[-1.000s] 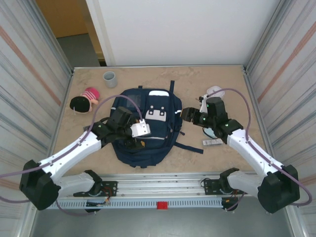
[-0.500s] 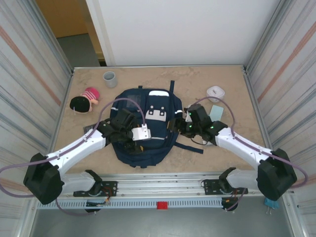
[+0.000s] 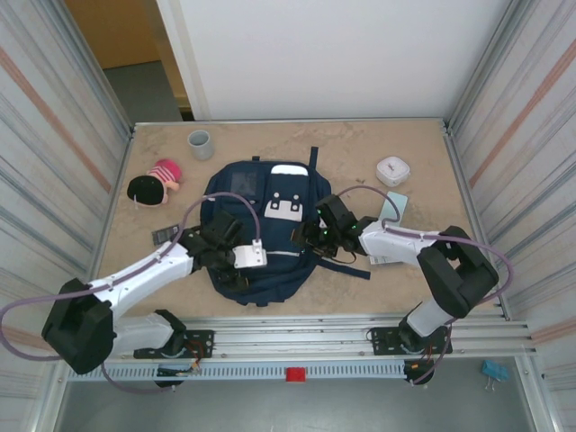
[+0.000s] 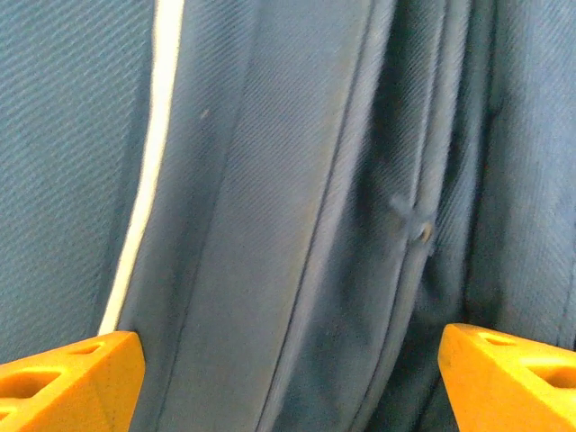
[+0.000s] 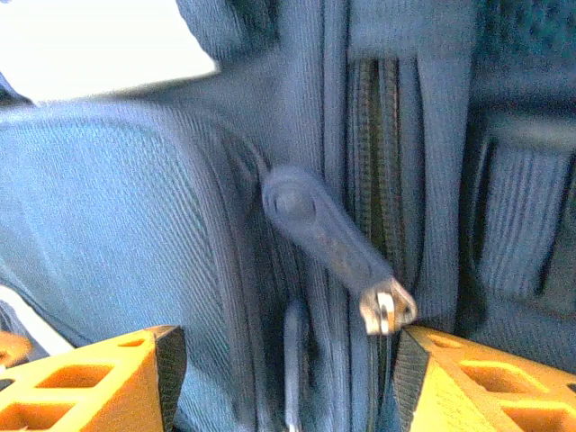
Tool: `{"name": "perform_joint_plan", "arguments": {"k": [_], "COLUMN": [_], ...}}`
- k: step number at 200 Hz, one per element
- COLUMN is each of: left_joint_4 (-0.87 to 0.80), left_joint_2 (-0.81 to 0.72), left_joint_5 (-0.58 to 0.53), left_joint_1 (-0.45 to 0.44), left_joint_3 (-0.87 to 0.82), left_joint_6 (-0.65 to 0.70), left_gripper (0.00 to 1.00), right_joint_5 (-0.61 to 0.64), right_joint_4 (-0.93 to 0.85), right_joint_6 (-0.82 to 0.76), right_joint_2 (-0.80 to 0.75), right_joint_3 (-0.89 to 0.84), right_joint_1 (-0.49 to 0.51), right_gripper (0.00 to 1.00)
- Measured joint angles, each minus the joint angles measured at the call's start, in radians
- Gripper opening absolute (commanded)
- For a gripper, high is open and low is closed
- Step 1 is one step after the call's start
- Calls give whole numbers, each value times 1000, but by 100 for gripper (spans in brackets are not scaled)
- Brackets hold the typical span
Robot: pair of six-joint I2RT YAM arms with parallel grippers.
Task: Pack books, pencil case, and school supplies into a backpack
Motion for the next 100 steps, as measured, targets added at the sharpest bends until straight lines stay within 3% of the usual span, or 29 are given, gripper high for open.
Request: {"name": "perform_joint_plan", "arguments": {"k": [43,71,100], "left_joint_4": [170,183,164], "left_joint_2": [98,70,-84], "left_joint_5": [-8,-17,26], "left_joint_1": [-127,-131,-82], "left_joint_3": [-3,-3,13], "left_joint_6": [-77,-100,-114], "left_gripper": [88,91,92], "right_joint_5": [12,19,20], "right_joint_4": [10,-37,-80], "right_joint_6": [-75,-149,-226], "right_joint_2": [18,-62,-277], "right_joint_3": [43,42,16], "right_joint_1": [-106,-147,-168], "right_gripper": [63,64,66]}}
